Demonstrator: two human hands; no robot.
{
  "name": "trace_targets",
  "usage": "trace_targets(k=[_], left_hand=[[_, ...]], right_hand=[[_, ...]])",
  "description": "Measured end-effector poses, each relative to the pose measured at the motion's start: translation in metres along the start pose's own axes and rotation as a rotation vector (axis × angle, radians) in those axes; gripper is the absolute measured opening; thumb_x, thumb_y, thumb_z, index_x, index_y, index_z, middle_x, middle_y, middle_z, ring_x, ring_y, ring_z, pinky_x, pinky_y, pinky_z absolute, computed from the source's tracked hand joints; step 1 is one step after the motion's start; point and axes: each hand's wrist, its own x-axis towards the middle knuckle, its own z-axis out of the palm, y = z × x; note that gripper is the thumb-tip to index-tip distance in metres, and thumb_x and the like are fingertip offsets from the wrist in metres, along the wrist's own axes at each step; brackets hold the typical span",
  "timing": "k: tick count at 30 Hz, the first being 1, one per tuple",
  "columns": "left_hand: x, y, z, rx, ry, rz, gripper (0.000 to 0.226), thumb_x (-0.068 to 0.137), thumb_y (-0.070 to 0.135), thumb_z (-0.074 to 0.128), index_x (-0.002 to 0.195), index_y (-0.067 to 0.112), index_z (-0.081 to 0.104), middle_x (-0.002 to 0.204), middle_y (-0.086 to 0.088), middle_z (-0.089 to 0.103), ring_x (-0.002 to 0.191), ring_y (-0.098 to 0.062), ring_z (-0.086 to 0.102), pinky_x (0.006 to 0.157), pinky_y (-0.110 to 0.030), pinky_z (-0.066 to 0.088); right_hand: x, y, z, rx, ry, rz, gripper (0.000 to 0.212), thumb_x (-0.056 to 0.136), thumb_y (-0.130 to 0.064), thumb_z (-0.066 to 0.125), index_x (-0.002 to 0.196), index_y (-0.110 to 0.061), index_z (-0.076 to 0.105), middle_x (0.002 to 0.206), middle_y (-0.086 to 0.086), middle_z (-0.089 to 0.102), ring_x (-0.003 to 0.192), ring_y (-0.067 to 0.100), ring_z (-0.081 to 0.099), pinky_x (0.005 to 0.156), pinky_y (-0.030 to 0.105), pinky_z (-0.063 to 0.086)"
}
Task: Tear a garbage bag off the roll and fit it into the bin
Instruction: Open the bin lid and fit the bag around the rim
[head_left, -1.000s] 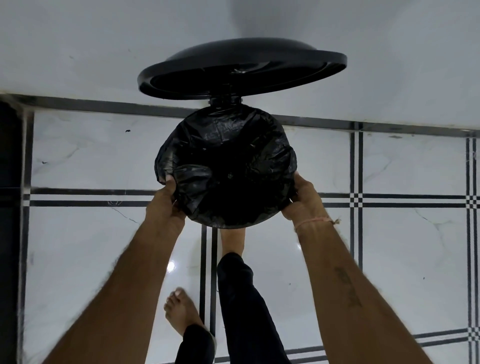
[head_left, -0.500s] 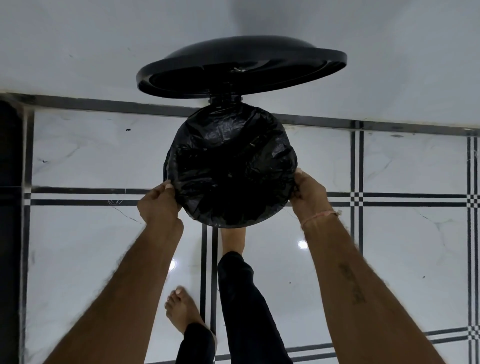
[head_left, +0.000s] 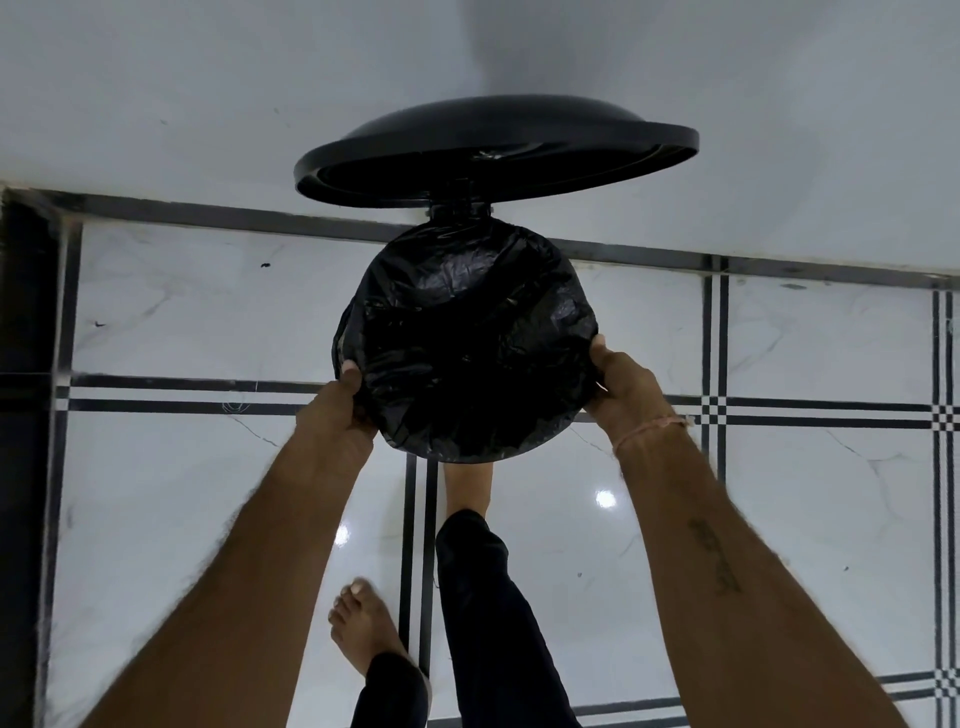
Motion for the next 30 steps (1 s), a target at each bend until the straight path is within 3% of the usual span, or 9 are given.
trace_targets(k=[4, 7, 9, 14, 18, 20, 23, 27, 30], left_hand=[[0.003, -0.003, -0.009, 0.027, -0.029, 0.049, 0.013, 0.102, 0.012, 0.059, 0.113, 0.008, 0.065, 0.099, -0.01, 0.076, 0.088, -0.019, 0.072, 0.086, -0.035, 0.063], [-0.001, -0.008, -0.008, 0.092, 0.119, 0.237, 0.013, 0.096, 0.002, 0.065, 0.101, 0.014, 0.066, 0.094, -0.006, 0.072, 0.079, -0.018, 0.07, 0.069, -0.028, 0.064], [-0.006, -0.014, -0.004, 0.139, 0.186, 0.333, 0.007, 0.094, 0.003, 0.07, 0.098, 0.009, 0.07, 0.098, -0.011, 0.075, 0.085, -0.022, 0.072, 0.073, -0.029, 0.064], [-0.01, -0.019, -0.004, 0.221, 0.248, 0.449, 0.013, 0.091, 0.009, 0.075, 0.099, 0.0, 0.073, 0.104, -0.022, 0.076, 0.094, -0.03, 0.075, 0.091, -0.045, 0.062], [-0.012, -0.02, 0.0, 0.298, 0.249, 0.448, 0.015, 0.095, 0.02, 0.071, 0.082, 0.014, 0.072, 0.087, -0.005, 0.073, 0.087, -0.021, 0.069, 0.095, -0.043, 0.06], [-0.009, -0.02, 0.001, 0.249, 0.206, 0.325, 0.015, 0.1, 0.023, 0.065, 0.098, 0.01, 0.072, 0.088, -0.002, 0.069, 0.093, -0.019, 0.066, 0.101, -0.044, 0.056], [-0.003, -0.014, -0.002, 0.023, -0.015, -0.009, 0.034, 0.107, 0.027, 0.052, 0.132, 0.007, 0.063, 0.118, -0.009, 0.072, 0.114, -0.025, 0.066, 0.108, -0.049, 0.05], [-0.004, -0.006, -0.006, -0.045, -0.127, -0.049, 0.025, 0.108, 0.022, 0.049, 0.101, 0.008, 0.068, 0.082, -0.006, 0.081, 0.095, -0.021, 0.07, 0.095, -0.041, 0.053], [-0.005, -0.006, -0.01, 0.0, -0.113, -0.015, 0.019, 0.104, 0.021, 0.056, 0.095, 0.009, 0.068, 0.081, -0.004, 0.079, 0.083, -0.015, 0.071, 0.083, -0.031, 0.059]], right_hand=[[0.005, 0.007, -0.004, 0.005, 0.031, -0.082, 0.012, 0.098, -0.003, 0.067, 0.109, -0.007, 0.068, 0.086, 0.008, 0.069, 0.074, 0.02, 0.062, 0.066, 0.032, 0.056], [0.005, 0.014, -0.005, -0.025, 0.028, -0.21, 0.019, 0.1, 0.001, 0.059, 0.11, -0.014, 0.065, 0.082, 0.003, 0.068, 0.066, 0.014, 0.061, 0.056, 0.026, 0.049], [0.005, 0.016, -0.004, -0.058, 0.059, -0.275, 0.02, 0.1, 0.003, 0.058, 0.11, -0.008, 0.071, 0.083, 0.005, 0.071, 0.064, 0.014, 0.064, 0.053, 0.023, 0.053], [0.009, 0.024, -0.002, -0.105, 0.166, -0.4, 0.012, 0.094, -0.006, 0.07, 0.1, -0.002, 0.079, 0.098, 0.014, 0.079, 0.091, 0.027, 0.076, 0.089, 0.042, 0.065], [0.003, 0.024, -0.004, -0.162, 0.108, -0.417, 0.018, 0.094, -0.021, 0.077, 0.081, -0.009, 0.077, 0.082, 0.004, 0.077, 0.08, 0.017, 0.074, 0.083, 0.036, 0.065], [-0.002, 0.02, -0.003, -0.161, 0.034, -0.362, 0.022, 0.096, -0.024, 0.075, 0.08, -0.01, 0.075, 0.082, 0.003, 0.076, 0.081, 0.017, 0.072, 0.077, 0.03, 0.063], [-0.005, 0.013, -0.004, -0.085, -0.029, -0.169, 0.022, 0.098, -0.032, 0.074, 0.093, -0.01, 0.074, 0.102, 0.005, 0.076, 0.095, 0.02, 0.071, 0.083, 0.034, 0.062], [-0.001, 0.004, -0.003, 0.02, -0.061, 0.042, 0.034, 0.096, -0.035, 0.075, 0.114, -0.007, 0.071, 0.118, 0.009, 0.074, 0.112, 0.034, 0.068, 0.1, 0.061, 0.055], [0.002, 0.002, -0.001, 0.071, -0.016, 0.046, 0.033, 0.094, -0.024, 0.078, 0.119, -0.002, 0.073, 0.12, 0.013, 0.077, 0.111, 0.033, 0.073, 0.091, 0.052, 0.062]])
